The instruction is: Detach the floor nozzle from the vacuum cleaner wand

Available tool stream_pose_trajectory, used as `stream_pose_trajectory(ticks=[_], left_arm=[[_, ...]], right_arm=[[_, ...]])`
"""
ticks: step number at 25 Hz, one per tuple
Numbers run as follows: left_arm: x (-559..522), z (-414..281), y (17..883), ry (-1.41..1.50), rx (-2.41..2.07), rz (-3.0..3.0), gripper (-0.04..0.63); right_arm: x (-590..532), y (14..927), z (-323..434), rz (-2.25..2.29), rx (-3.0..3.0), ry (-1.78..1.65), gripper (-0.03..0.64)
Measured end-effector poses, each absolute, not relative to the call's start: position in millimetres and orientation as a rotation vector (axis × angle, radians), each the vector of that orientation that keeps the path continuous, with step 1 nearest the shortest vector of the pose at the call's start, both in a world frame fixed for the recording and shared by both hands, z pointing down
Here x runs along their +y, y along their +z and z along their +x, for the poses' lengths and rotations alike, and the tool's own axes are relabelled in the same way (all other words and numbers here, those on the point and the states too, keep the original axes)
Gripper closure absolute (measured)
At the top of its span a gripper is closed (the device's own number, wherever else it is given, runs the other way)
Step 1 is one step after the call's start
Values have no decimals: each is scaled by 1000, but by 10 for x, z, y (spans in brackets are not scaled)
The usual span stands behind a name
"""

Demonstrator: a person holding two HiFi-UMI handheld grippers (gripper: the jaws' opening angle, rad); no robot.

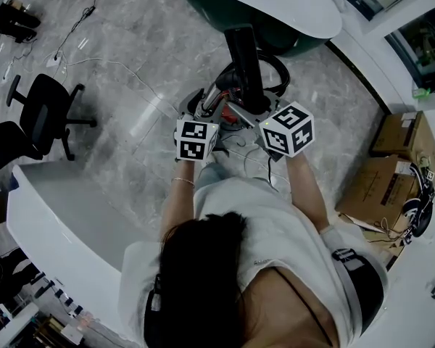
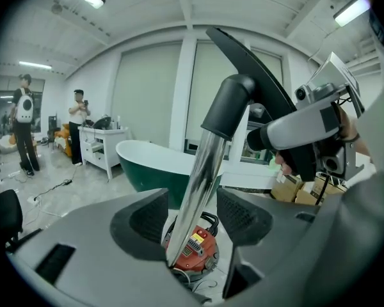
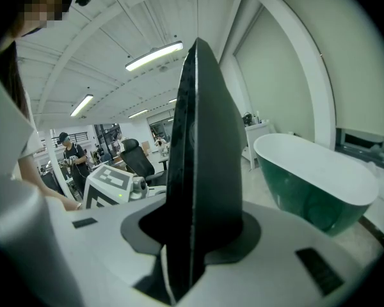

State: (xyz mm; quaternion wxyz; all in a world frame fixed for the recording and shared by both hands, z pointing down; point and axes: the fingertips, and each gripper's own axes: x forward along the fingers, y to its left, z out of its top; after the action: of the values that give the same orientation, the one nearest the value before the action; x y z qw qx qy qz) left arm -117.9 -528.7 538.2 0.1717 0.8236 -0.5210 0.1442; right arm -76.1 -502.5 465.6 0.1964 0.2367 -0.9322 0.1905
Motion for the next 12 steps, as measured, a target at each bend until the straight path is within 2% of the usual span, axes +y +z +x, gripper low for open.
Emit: stream_pose_trajectory(ticks=[12], left_arm=[[-5518,-1008,5440,453,-1384,2459,350]], right_arm=[[-5019,4654,-748,663,-2602,556,486]])
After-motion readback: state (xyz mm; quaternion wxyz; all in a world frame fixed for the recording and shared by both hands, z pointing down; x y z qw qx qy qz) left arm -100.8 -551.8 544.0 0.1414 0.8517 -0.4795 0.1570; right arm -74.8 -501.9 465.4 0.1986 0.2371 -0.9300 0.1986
